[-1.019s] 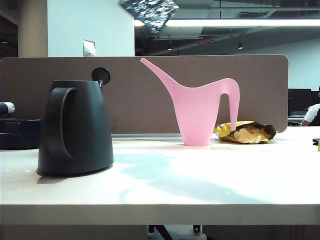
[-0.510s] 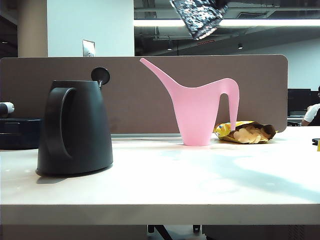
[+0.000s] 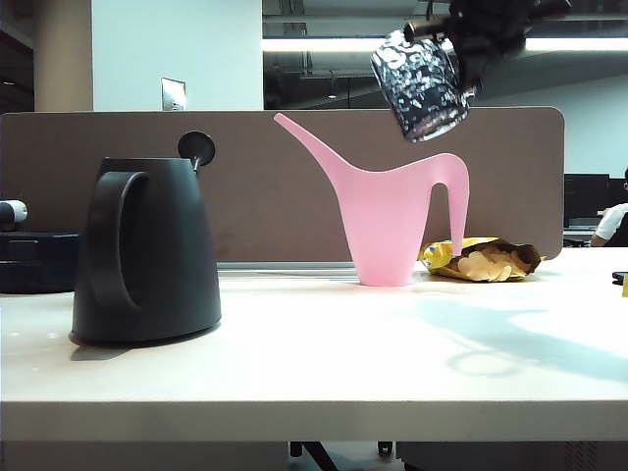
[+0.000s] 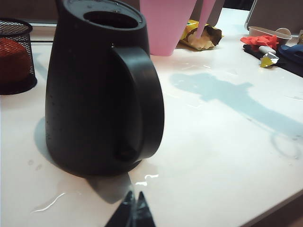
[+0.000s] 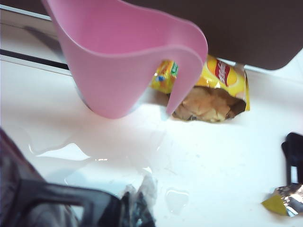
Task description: Pour the water from the cup into the kettle.
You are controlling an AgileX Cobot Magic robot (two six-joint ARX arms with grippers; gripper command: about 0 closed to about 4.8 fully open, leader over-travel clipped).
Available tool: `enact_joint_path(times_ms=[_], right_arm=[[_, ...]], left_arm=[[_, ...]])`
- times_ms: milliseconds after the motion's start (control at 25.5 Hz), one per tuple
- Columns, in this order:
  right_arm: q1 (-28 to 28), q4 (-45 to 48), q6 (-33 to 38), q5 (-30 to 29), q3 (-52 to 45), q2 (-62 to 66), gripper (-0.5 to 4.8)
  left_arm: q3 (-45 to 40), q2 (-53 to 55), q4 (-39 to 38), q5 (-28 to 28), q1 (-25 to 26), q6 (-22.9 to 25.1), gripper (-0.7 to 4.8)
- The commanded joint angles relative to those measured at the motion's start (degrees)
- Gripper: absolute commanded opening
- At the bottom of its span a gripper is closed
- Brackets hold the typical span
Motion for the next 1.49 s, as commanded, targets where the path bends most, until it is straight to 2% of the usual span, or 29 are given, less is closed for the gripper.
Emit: enact_joint_path(times_ms=[39, 196, 235, 431, 510, 588, 667, 902, 1294, 1490], right_arm=[[-0.52, 8.2, 2.05, -1.95, -4.68, -1.55, -0.07], [-2.38, 16.02, 5.75, -5.88, -11.21, -1.51, -0.07], [-2.99, 21.33, 7.3, -6.34, -15.3, -1.51, -0.07], [-3.98, 33.73, 9.68, -6.47, -24.59, -1.49, -0.07], [-3.98, 40.59, 10.51, -6.67, -28.65, -1.36, -0.07], [-3.98, 53.18, 11.69, -6.64, -35.71, 0.04, -0.07], [-3.98, 57.64, 13.59, -6.67, -38.27, 1.6, -0.07], [-3.93, 63.78, 15.23, -9.18, -40.13, 7.1, -0.07], [-3.93, 72.59, 15.21, -9.05, -40.11, 15.93, -0.07], [-3.93, 74.07, 15.15, -8.76, -40.11, 19.1, -0.07]], left_arm=[[0.13, 0.04, 0.0, 0.37, -0.02, -0.15, -0.05], [0.13, 0.04, 0.0, 0.42, -0.02, -0.15, -0.05], [0.13, 0.04, 0.0, 0.42, -0.02, -0.15, -0.05], [0.13, 0.04, -0.02, 0.33, -0.02, -0.15, -0.05], [0.13, 0.04, -0.02, 0.33, 0.0, -0.13, -0.05], [0.13, 0.04, 0.0, 0.35, 0.0, -0.15, -0.05], [0.13, 0.04, 0.0, 0.37, 0.0, -0.15, -0.05], [0.13, 0.04, 0.04, 0.39, 0.0, -0.13, -0.05], [0.13, 0.04, 0.07, 0.39, 0.0, -0.13, -0.05], [0.13, 0.04, 0.07, 0.42, 0.0, -0.13, -0.05]])
